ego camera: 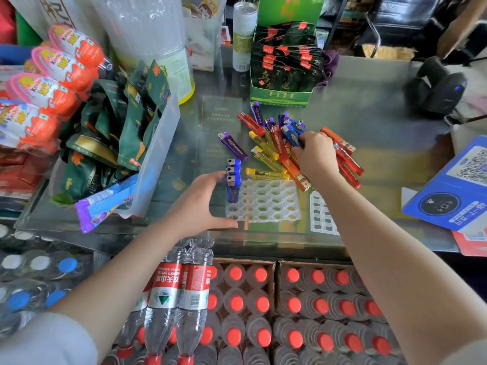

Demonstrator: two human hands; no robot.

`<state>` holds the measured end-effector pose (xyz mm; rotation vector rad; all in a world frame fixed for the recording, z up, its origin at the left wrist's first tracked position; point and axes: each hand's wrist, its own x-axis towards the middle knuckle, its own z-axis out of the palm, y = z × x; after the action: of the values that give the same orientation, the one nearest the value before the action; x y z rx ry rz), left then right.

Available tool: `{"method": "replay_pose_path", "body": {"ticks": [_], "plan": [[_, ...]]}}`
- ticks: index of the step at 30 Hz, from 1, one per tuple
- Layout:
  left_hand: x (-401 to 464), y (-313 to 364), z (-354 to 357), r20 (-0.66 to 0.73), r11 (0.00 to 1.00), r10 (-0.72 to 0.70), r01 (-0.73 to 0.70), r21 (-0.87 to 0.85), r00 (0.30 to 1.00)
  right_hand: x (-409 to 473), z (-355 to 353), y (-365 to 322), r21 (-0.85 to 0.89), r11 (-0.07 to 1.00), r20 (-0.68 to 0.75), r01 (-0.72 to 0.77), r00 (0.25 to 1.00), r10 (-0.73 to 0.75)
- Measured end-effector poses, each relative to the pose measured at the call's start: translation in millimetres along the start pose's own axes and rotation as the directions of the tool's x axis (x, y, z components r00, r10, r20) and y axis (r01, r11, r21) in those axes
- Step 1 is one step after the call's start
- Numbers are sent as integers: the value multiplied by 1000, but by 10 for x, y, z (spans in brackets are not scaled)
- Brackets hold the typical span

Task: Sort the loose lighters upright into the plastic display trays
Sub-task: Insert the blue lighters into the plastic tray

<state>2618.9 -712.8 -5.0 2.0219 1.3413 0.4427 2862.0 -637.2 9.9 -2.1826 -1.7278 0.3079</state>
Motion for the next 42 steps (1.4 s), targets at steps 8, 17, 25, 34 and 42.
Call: {"method": "replay_pose_path", "body": {"ticks": [8, 17, 25, 34, 42], "plan": [[-107, -13, 26, -31, 999, 32, -32, -6, 999, -737, -297, -300, 583, 807, 113, 98, 973, -200], [-244, -36, 16, -43, 1000, 30, -30, -1, 999, -1334, 111, -419, 634, 773, 294, 9, 922, -251], [-240, -55, 19, -63, 999, 44, -46, -30, 997, -1430, 172, -602, 344, 895, 125, 285, 930, -345], [-212, -107, 34, -71, 999, 39, -39, -6, 997, -1451, 174, -699, 18, 918, 126, 395, 910, -394], [-145, -87, -31, -34, 1000, 27, -28, -7, 999, -932, -138, -403, 104, 880, 338, 464, 815, -470]]}}
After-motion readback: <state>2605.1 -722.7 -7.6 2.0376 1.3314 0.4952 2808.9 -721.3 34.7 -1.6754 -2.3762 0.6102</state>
